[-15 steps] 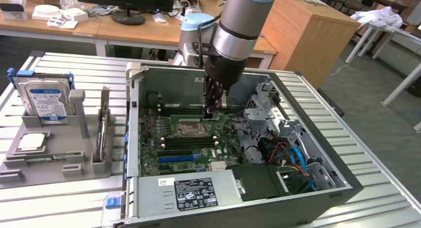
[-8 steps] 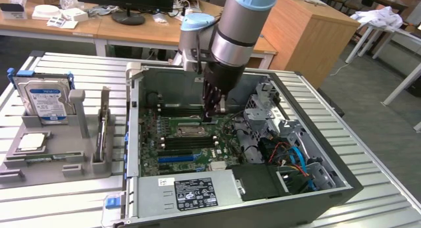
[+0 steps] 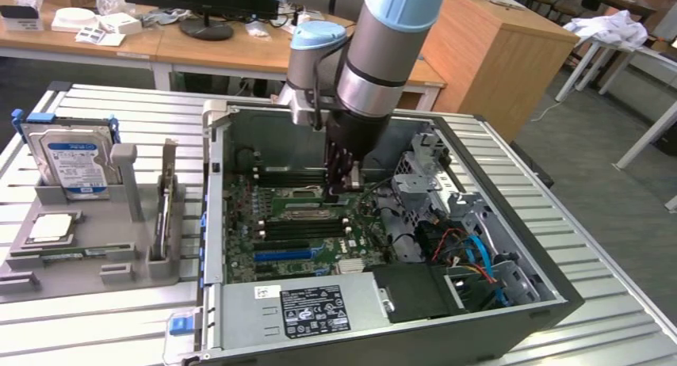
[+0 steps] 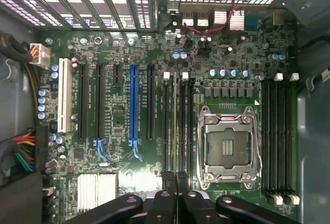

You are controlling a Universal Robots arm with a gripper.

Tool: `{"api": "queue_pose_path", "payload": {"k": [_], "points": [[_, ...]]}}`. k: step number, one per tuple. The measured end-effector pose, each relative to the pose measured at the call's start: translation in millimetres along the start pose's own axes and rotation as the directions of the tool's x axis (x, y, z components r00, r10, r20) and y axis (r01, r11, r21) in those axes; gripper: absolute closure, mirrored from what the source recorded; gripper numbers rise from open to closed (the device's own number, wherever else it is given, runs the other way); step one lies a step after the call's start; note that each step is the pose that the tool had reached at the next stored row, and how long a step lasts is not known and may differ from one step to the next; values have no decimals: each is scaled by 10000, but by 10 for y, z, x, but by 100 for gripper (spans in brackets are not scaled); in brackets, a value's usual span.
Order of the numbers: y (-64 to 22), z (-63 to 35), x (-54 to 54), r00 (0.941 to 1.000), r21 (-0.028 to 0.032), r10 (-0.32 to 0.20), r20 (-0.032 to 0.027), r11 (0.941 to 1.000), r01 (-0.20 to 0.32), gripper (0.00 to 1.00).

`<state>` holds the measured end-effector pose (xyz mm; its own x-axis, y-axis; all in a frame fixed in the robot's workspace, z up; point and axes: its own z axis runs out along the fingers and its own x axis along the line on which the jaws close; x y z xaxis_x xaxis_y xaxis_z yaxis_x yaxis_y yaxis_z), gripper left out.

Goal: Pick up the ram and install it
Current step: 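Insert the ram into the slot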

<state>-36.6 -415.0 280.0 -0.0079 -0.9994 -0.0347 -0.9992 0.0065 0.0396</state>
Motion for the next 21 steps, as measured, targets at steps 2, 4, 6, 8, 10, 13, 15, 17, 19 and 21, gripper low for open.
{"api": "queue_pose_path", "payload": {"k": [2, 4, 6, 8, 10, 13, 15, 17, 19, 21], "points": [[-1, 23, 1, 10000, 3, 0, 0, 10000, 0, 89], [-1, 23, 1, 10000, 2, 0, -2, 10000, 0, 89], [-1, 23, 1, 10000, 2, 1, -1, 10000, -1, 89], [0, 24, 5, 10000, 4, 2, 2, 10000, -2, 89], [-1, 23, 17, 10000, 3, 0, 0, 10000, 0, 89], [-1, 22, 38, 10000, 3, 0, 0, 10000, 0, 89], [-1, 22, 51, 10000, 3, 1, 0, 10000, -1, 89], [-1, 22, 58, 10000, 3, 2, 1, 10000, -2, 89], [-1, 22, 58, 10000, 3, 1, 0, 10000, -1, 89], [-1, 24, 58, 10000, 3, 1, -1, 10000, -1, 89]]}}
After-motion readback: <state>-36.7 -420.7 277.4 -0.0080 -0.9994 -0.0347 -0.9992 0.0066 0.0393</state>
